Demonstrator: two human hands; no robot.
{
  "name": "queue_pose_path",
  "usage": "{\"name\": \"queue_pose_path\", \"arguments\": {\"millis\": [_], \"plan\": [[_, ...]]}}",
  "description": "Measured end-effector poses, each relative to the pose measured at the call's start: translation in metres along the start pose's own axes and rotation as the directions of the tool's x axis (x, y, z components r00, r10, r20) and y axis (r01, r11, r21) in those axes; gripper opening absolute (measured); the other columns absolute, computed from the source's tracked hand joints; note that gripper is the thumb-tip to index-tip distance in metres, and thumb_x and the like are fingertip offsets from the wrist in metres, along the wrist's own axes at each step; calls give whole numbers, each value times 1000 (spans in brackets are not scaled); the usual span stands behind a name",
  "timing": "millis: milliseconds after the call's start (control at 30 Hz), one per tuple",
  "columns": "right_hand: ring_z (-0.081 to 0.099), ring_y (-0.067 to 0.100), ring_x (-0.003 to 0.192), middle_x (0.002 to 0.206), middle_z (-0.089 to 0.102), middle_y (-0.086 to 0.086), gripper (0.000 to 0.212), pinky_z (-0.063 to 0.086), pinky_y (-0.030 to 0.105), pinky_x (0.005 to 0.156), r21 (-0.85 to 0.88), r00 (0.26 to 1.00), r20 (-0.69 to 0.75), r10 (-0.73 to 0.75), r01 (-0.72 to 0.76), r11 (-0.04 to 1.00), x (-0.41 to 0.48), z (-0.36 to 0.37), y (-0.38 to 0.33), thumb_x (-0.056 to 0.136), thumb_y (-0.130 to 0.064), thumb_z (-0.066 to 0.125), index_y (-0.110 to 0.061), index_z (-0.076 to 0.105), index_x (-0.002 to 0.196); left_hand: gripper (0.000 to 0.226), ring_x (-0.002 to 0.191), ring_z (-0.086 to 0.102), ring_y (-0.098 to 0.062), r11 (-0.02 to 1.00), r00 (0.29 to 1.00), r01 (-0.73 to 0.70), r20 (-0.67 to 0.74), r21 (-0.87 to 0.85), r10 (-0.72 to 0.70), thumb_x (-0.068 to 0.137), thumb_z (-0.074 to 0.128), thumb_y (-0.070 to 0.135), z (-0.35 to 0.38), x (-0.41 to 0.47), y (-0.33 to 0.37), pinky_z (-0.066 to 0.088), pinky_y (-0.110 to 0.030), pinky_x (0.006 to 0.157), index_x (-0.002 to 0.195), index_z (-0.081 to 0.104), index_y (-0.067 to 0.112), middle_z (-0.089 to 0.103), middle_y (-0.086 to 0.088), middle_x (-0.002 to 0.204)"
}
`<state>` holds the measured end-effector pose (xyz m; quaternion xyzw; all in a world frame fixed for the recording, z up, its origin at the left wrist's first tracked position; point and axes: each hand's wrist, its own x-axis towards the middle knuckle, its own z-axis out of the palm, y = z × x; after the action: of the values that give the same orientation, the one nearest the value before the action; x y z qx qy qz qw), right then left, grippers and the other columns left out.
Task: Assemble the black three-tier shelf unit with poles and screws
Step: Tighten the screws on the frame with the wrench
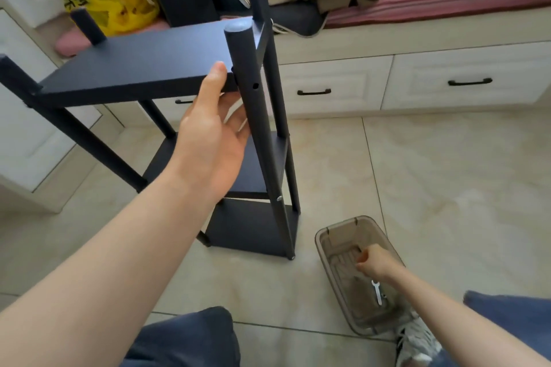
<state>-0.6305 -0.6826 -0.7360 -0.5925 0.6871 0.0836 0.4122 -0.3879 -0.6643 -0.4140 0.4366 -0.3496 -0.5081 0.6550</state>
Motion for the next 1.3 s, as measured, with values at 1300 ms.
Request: {"name": "queue_pose_path", "arguments": {"millis": [1300], "plan": [[64,27,93,101,66,8,8,45,29,69,-223,954,-127,-273,241,945,54,24,-21,91,-12,48,-16,54,88,37,91,70,-15,1000,994,-7,110,29,4,101,51,33,-17,17,-2,57,-32,79,75,76,26,71,6,85]]}}
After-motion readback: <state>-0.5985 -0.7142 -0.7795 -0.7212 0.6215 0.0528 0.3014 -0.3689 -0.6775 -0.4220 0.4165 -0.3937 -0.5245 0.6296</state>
